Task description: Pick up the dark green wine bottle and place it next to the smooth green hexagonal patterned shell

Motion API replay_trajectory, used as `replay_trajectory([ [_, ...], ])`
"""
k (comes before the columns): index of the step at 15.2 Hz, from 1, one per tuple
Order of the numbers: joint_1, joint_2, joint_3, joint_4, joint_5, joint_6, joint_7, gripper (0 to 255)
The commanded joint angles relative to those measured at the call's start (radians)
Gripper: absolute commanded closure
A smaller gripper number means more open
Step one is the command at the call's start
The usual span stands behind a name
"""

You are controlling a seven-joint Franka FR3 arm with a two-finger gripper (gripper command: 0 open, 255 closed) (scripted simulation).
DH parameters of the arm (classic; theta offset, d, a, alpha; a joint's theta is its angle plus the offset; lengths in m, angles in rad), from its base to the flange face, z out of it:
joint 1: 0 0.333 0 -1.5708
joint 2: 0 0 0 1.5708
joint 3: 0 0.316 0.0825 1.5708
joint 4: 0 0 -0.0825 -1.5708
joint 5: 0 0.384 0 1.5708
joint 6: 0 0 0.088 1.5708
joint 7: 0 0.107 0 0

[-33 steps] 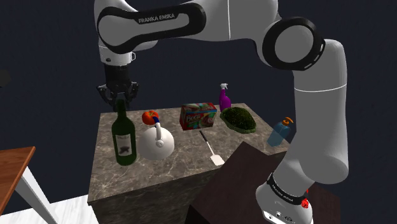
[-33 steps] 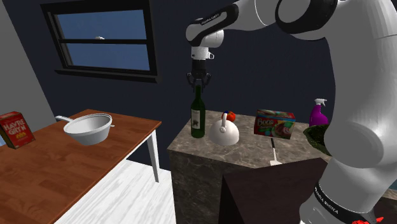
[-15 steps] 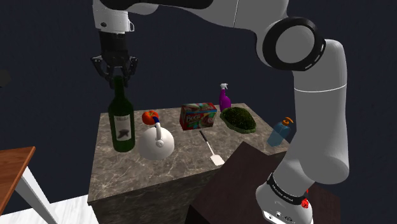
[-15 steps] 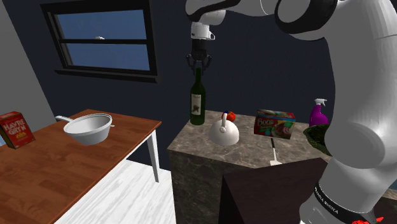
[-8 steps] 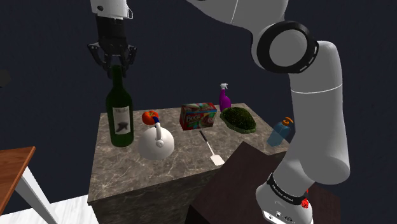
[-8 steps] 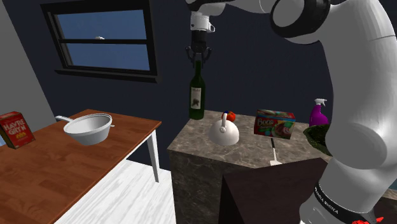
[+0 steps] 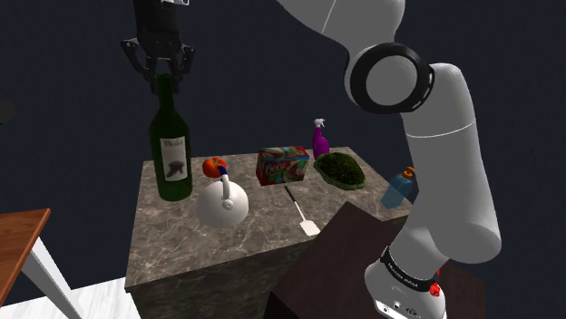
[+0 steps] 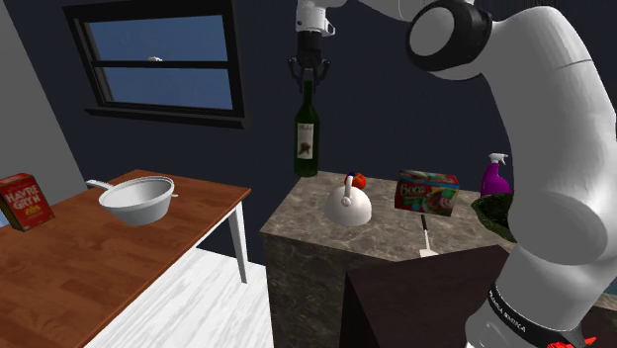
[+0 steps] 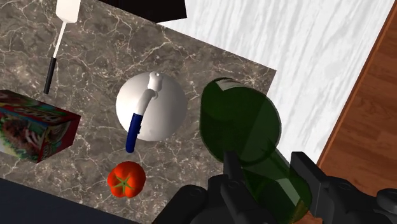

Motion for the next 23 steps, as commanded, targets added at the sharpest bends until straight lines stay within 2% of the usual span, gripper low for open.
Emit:
replay_trajectory([
  [1, -0.033, -0.071, 0.004, -0.107, 0.015, 0.034, -0.014, 255],
  [4, -0.117, -0.241, 0.005, -0.372, 0.055, 0.127, -0.067, 255],
  [9, -0.212, -0.441, -0.021, -0.648, 0.107, 0.202, -0.172, 255],
  [16, -0.302, -0.65, -0.089, -0.903, 0.146, 0.242, -0.331, 255],
  [23, -0.372, -0.805, -0.178, -1.074, 0.144, 0.248, -0.492, 255],
])
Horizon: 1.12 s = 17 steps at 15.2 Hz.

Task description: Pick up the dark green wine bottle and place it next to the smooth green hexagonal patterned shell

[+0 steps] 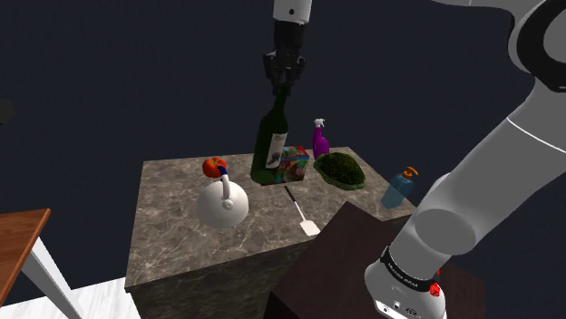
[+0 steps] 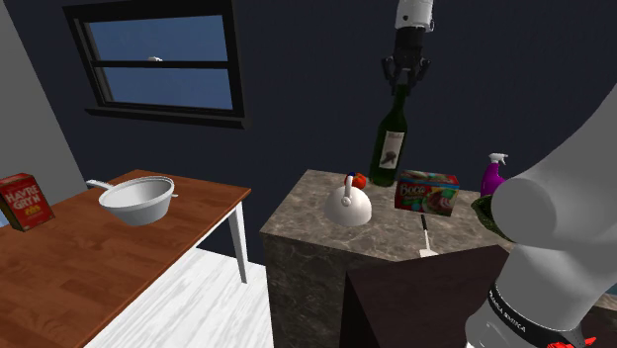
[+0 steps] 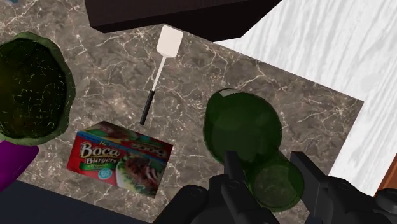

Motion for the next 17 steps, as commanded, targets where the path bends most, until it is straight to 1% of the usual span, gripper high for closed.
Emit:
replay_trajectory([
  [1, -0.019, -0.041, -0.028, -0.038, -0.005, -0.006, -0.048, 255],
  [9, -0.093, -0.152, -0.145, -0.147, -0.051, -0.017, -0.233, 255],
  [17, -0.167, -0.2, -0.273, -0.185, -0.118, -0.028, -0.423, 255],
])
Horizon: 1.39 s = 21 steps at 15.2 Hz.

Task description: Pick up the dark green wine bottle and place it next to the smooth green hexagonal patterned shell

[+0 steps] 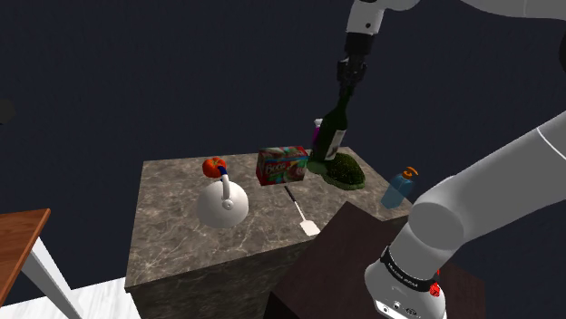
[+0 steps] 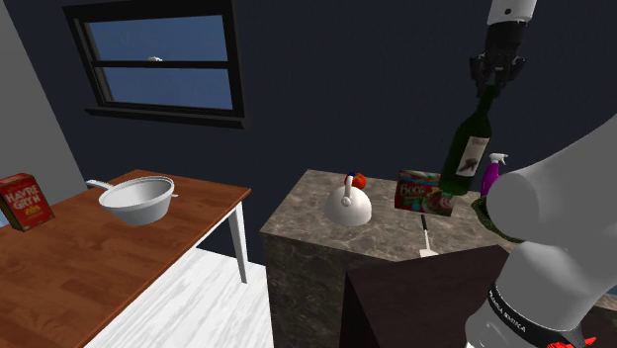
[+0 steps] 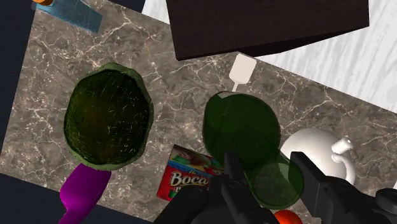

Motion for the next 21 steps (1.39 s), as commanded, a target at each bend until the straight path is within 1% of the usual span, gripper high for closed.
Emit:
replay_trajectory([
  [1, -0.018, 0.002, -0.034, -0.001, -0.017, 0.004, -0.051, 255],
  [7, -0.072, 0.017, -0.136, 0.023, -0.066, 0.002, -0.2, 255],
  [13, -0.122, 0.074, -0.242, 0.086, -0.098, 0.005, -0.356, 255],
  [17, -0.154, 0.136, -0.315, 0.15, -0.103, 0.008, -0.465, 255],
  [21, -0.188, 0.219, -0.39, 0.234, -0.088, 0.009, -0.581, 255],
])
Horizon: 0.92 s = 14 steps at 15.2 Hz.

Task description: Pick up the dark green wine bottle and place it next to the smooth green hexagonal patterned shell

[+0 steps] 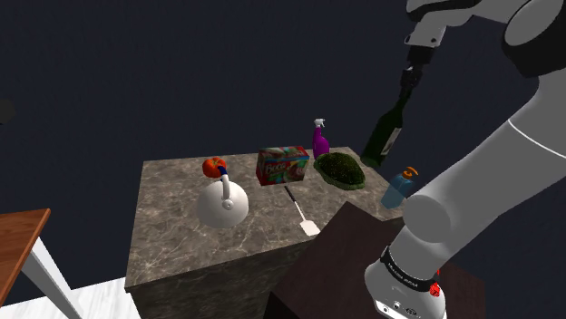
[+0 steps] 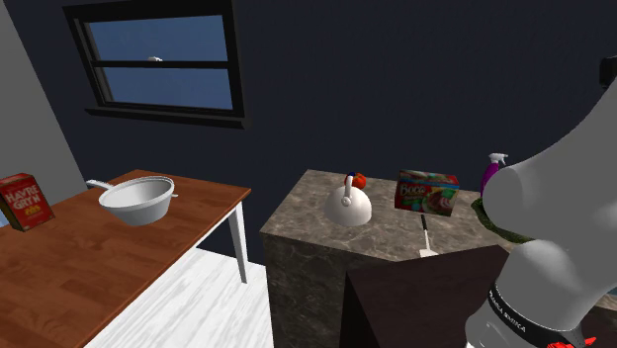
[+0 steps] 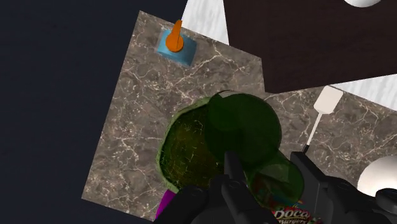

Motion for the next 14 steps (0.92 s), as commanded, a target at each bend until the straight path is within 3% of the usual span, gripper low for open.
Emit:
replay_trajectory([
  [1, -0.017, 0.064, -0.041, 0.068, 0.019, -0.005, -0.068, 255],
  [6, -0.081, 0.212, -0.128, 0.212, 0.082, -0.015, -0.227, 255],
  [9, -0.148, 0.335, -0.175, 0.336, 0.15, -0.036, -0.338, 255],
  [14, -0.142, 0.317, -0.168, 0.249, 0.139, 0.037, -0.327, 255],
])
